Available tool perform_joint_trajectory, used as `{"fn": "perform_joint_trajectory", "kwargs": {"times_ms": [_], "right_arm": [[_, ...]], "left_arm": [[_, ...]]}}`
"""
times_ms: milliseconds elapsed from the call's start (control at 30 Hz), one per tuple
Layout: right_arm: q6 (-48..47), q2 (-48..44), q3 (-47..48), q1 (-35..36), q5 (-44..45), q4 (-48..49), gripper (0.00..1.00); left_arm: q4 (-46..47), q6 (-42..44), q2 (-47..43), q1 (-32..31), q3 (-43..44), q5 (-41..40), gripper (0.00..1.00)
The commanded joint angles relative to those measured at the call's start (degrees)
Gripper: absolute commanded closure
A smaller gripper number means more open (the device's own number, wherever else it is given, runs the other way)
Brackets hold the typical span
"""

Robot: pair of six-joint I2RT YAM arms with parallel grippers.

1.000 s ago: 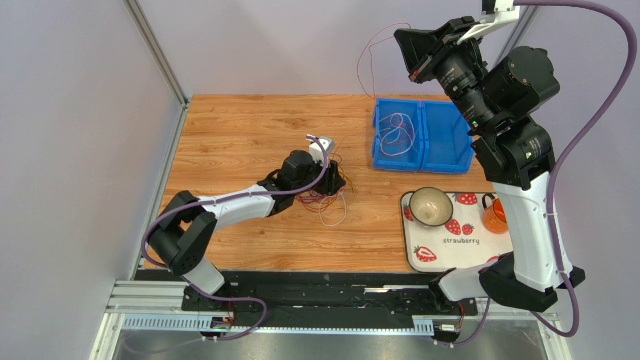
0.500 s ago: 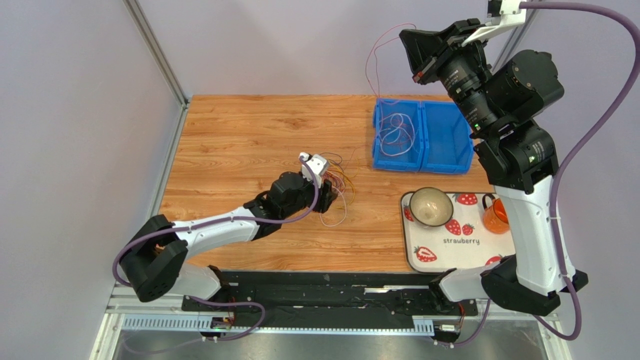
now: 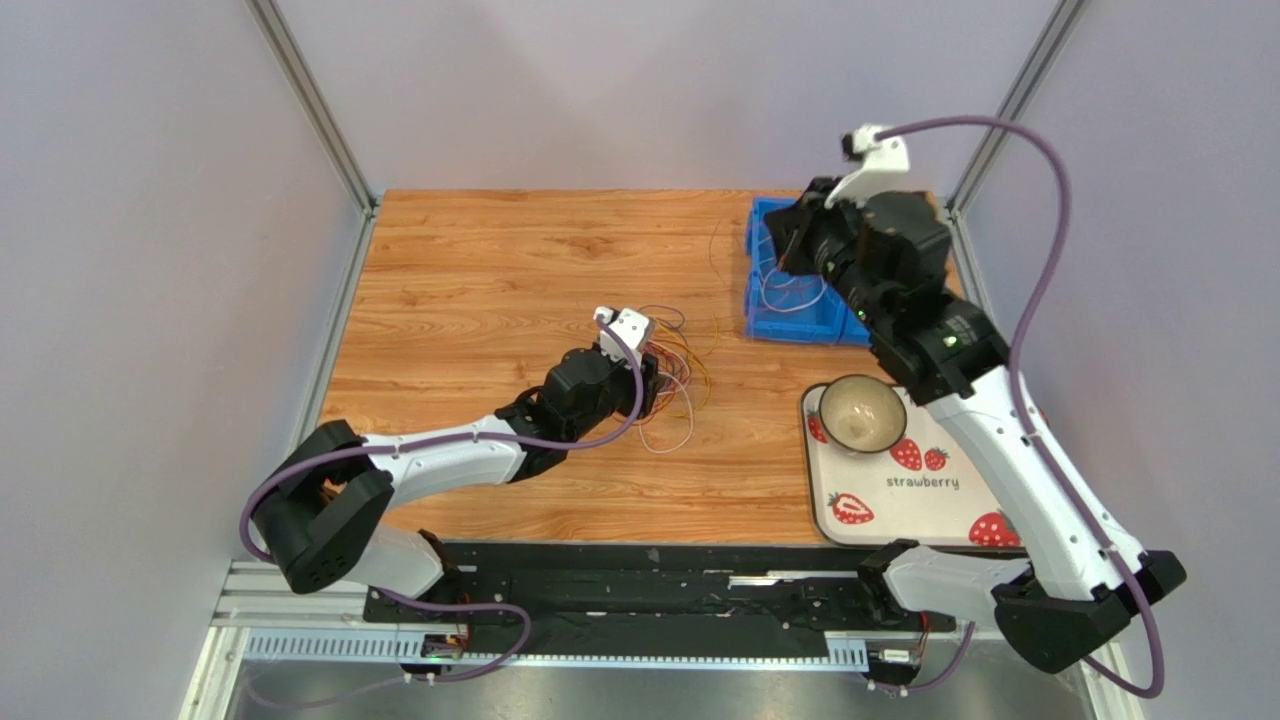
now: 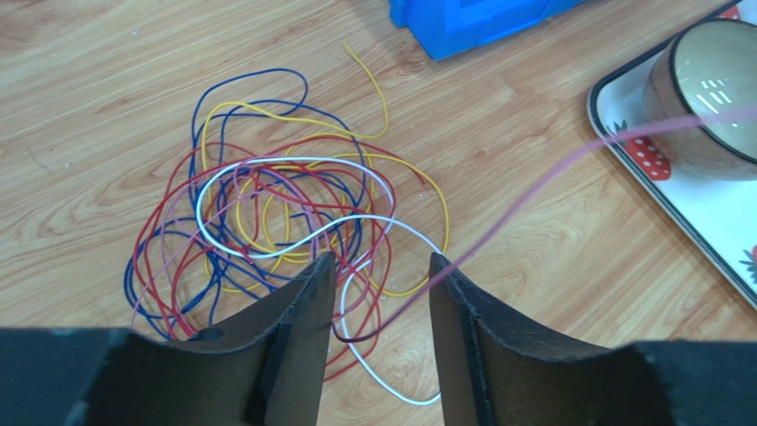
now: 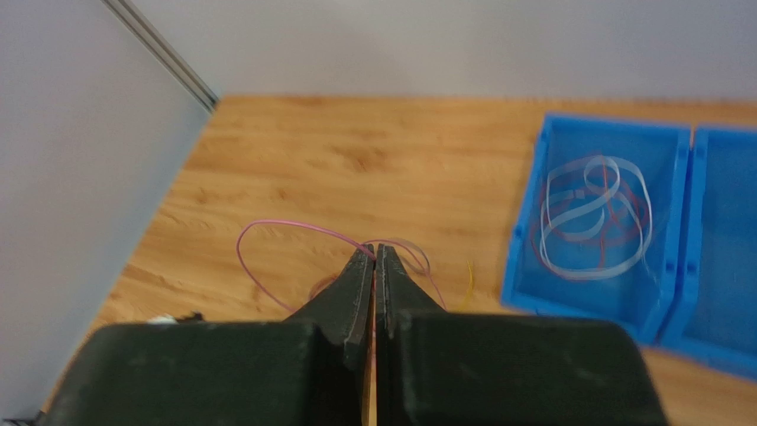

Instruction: Untangle the cables

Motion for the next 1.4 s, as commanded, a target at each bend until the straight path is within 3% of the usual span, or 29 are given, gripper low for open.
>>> {"fn": "perform_joint_trajectory", "kwargs": {"times_ms": [0,200,333,467,600,833,1200,1367], "right_arm": [[5.8,-0.9,-11.3,0.1,3.7,-0.2,1.00],[9.2,3.4,-20.3,1.5,-2.0,1.2,1.00],[11.0,5.9,-20.9,2.5,-4.1,1.5,1.00],[11.5,6.7,-20.9,2.6,-4.1,1.3,1.00],[10.3,4.6,-19.7,2.7,-1.4,-0.6,1.00],[7.9,0.0,-11.7,2.5,2.9,-3.7,1.00],[2.8,1.2,8.2,2.0,7.2,-8.0,1.00],[-0.6,1.6,11.8,0.8,10.6,-8.2,1.00]], "left_arm": [[3.0,0.0,-1.2,-0.3,-0.7,-3.0,0.50],[2.7,0.2,0.3,-0.3,0.3,0.3,0.73],[1.9,0.4,1.7,-0.3,1.5,1.0,1.00],[1.5,0.2,1.4,-0.3,1.9,2.4,1.00],[-9.0,-1.1,-0.4,-0.3,9.3,5.3,1.00],[-27.9,1.7,-0.9,-0.3,33.5,11.5,1.00],[-41.1,4.1,13.3,-1.3,72.0,18.7,1.00],[-44.0,4.7,21.8,-1.3,83.1,19.5,1.00]]}}
